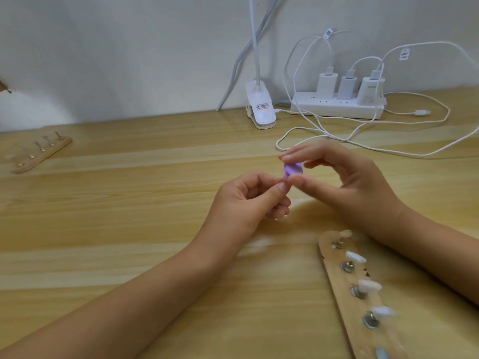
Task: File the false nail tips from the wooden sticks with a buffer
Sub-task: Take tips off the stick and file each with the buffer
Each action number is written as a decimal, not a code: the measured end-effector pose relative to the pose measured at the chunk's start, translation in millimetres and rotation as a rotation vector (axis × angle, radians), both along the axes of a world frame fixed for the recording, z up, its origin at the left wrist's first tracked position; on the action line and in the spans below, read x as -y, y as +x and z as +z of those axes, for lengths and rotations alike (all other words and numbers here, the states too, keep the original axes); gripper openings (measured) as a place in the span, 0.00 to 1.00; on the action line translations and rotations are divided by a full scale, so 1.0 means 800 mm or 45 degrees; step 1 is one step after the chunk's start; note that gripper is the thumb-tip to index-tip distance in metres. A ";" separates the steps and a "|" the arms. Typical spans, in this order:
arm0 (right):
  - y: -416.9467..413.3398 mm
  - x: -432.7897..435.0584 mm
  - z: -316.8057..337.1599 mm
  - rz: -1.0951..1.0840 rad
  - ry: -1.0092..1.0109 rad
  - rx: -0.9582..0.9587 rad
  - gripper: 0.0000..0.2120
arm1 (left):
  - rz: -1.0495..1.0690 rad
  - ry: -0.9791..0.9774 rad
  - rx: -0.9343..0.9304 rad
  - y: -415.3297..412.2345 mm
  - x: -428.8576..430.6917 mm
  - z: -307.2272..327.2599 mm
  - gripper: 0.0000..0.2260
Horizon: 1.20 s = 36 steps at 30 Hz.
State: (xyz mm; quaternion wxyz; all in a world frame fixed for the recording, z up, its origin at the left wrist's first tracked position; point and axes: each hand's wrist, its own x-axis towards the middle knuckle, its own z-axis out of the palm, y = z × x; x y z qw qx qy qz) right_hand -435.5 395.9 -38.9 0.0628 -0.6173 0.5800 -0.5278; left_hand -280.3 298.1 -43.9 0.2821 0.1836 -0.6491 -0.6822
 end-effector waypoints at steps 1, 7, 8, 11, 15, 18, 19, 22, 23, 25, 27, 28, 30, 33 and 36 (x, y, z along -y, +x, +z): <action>-0.004 0.003 -0.001 -0.051 0.038 0.089 0.10 | 0.003 0.027 -0.011 0.000 0.000 0.000 0.02; -0.019 0.006 0.000 -0.101 -0.013 0.702 0.14 | -0.018 0.176 -0.081 0.000 0.002 0.001 0.06; -0.019 0.005 0.001 -0.086 -0.024 0.735 0.13 | -0.026 0.178 -0.080 0.000 0.002 0.002 0.06; -0.014 0.005 0.004 -0.051 -0.056 0.756 0.12 | -0.039 0.150 -0.060 0.000 0.001 0.001 0.05; -0.001 0.002 0.007 0.011 -0.115 0.690 0.10 | -0.044 0.029 -0.032 -0.001 -0.001 0.002 0.02; 0.007 0.000 0.006 0.064 -0.051 0.567 0.14 | -0.042 -0.012 -0.036 -0.001 -0.001 0.000 0.02; 0.009 0.000 0.005 0.074 -0.026 0.546 0.14 | -0.040 -0.013 -0.041 0.000 -0.001 0.000 0.02; 0.011 -0.001 0.005 0.078 -0.005 0.543 0.14 | -0.050 -0.014 -0.039 0.000 -0.002 0.001 0.02; 0.010 0.000 0.006 0.078 0.024 0.539 0.13 | -0.050 -0.014 -0.038 0.000 -0.002 0.001 0.02; 0.010 0.000 0.007 0.081 0.077 0.541 0.12 | -0.052 -0.018 -0.032 0.000 -0.002 0.001 0.02; 0.011 -0.002 0.008 0.097 0.043 0.529 0.11 | -0.060 -0.021 -0.023 0.000 -0.003 0.002 0.03; 0.012 -0.002 0.008 0.106 0.027 0.514 0.11 | -0.063 -0.023 -0.015 0.000 -0.004 0.002 0.03; 0.012 -0.003 0.007 0.108 0.056 0.502 0.10 | -0.058 -0.028 0.001 0.000 -0.003 0.002 0.04; 0.013 -0.005 0.006 0.088 0.001 0.363 0.09 | -0.045 -0.025 0.008 0.000 -0.004 0.004 0.03; 0.016 -0.003 0.003 0.059 -0.026 0.104 0.09 | -0.031 -0.027 0.028 0.000 -0.003 0.005 0.04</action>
